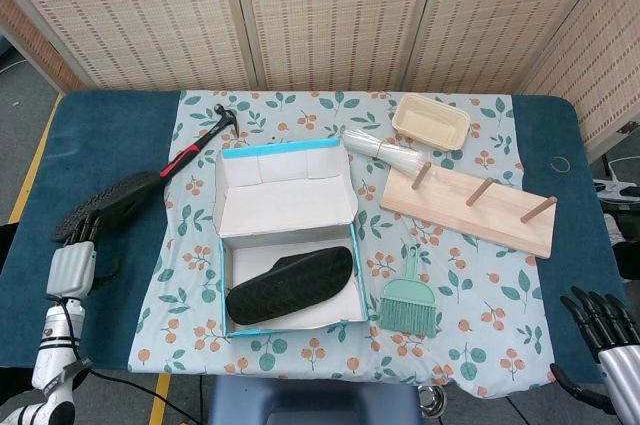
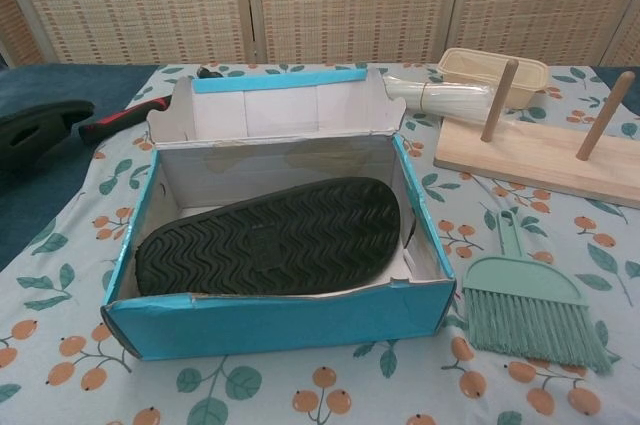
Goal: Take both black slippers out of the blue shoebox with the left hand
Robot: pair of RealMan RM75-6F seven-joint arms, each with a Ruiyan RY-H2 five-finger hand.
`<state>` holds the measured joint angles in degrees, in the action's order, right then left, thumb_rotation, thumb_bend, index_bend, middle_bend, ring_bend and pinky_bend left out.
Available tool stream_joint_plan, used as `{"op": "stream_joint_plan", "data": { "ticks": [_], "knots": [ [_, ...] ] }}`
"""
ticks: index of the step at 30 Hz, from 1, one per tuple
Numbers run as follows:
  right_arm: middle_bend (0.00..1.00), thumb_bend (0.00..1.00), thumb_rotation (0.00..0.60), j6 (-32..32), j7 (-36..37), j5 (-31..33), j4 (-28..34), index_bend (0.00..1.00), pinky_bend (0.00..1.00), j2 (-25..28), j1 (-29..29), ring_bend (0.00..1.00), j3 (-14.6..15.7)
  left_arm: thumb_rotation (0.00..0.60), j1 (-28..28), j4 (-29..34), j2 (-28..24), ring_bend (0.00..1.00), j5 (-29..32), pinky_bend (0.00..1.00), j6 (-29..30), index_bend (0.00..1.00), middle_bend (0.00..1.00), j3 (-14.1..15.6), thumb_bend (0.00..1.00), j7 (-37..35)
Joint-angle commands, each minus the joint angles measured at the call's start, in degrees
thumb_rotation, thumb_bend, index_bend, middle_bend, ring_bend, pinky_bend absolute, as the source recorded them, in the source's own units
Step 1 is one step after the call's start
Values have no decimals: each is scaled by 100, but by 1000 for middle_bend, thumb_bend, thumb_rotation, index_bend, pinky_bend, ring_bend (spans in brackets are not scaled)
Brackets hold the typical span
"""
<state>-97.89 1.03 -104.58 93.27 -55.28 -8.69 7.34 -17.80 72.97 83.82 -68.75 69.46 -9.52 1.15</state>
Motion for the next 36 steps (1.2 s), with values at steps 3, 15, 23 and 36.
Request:
{"op": "stream_joint_plan", "data": {
  "ticks": [3, 15, 23, 36],
  "knots": [
    [0, 217, 465, 13, -5, -15, -2, 0, 0, -4, 4, 0, 8, 600, 78, 2249, -973, 0, -420, 228, 320, 0, 0, -187, 419, -277],
    [0, 217, 465, 23, 211, -121, -47, 0, 0, 68, 44, 0, 68, 600, -897, 5403, -1392, 0, 477, 197, -769, 0, 0, -410, 410, 662],
    [0, 217, 465, -66, 571, -196, -177, 0, 0, 168, 48, 0, 131, 600, -1862, 4761, -213, 0, 2011, 169, -936, 0, 0, -206, 392, 1888],
    [0, 217, 466, -171, 737, -237, -282, 0, 0, 211, 9, 0, 179, 600, -2184, 3930, 382, 0, 2443, 188, -909, 0, 0, 3, 385, 2187]
  ]
}}
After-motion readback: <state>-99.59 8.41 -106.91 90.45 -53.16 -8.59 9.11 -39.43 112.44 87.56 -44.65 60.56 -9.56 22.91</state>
